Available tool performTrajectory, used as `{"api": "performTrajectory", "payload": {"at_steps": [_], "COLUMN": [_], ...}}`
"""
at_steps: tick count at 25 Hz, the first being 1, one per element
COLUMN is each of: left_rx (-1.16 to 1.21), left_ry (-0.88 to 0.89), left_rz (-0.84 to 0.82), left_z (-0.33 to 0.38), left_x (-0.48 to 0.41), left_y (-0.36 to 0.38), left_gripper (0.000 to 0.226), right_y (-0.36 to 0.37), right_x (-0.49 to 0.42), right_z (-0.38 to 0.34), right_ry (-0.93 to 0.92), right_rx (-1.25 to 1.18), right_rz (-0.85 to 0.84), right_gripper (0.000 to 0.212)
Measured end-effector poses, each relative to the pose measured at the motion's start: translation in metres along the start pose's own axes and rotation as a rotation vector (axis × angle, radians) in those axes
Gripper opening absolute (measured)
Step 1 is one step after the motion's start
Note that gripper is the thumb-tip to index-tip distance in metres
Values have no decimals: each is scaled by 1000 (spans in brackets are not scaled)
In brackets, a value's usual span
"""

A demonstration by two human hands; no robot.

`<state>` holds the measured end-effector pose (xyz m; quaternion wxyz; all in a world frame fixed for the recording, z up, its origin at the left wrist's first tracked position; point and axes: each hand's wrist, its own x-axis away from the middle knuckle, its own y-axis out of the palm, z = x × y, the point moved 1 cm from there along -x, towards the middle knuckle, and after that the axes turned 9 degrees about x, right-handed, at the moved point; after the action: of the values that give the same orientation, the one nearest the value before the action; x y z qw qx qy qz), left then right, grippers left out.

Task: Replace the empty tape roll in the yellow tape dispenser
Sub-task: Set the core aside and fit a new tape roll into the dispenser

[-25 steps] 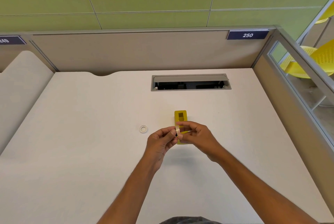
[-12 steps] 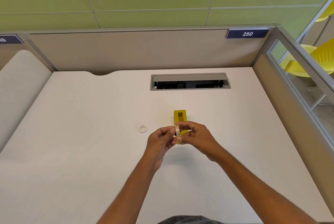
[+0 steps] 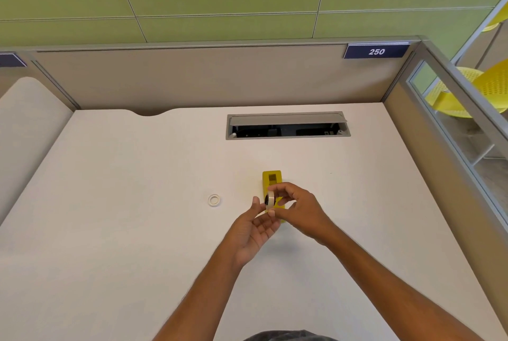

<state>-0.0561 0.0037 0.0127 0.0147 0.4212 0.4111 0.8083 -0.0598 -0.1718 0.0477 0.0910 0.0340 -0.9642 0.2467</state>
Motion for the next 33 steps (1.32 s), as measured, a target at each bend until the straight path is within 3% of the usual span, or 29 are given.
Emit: {"api": "performTrajectory", "payload": {"at_steps": [5, 15, 27, 33], "left_rx": [104, 199, 144, 93], "left_ry": [-21, -54, -91, -46], "left_rz": [-91, -47, 93, 188], "left_z": [-3, -5, 3, 7], "left_x": [-9, -28, -44, -44], "left_y": [8, 9, -1, -13], "left_gripper": [44, 26, 43, 39], "right_y": [-4, -6, -5, -1], "right_x": [-9, -30, -72, -87], "right_z": [5, 11, 27, 41], "right_ry": [12, 2, -1, 46], "right_rx": [62, 207, 412, 550], "right_rz": [-14, -30, 11, 59], "right_gripper": [51, 48, 52, 55]}}
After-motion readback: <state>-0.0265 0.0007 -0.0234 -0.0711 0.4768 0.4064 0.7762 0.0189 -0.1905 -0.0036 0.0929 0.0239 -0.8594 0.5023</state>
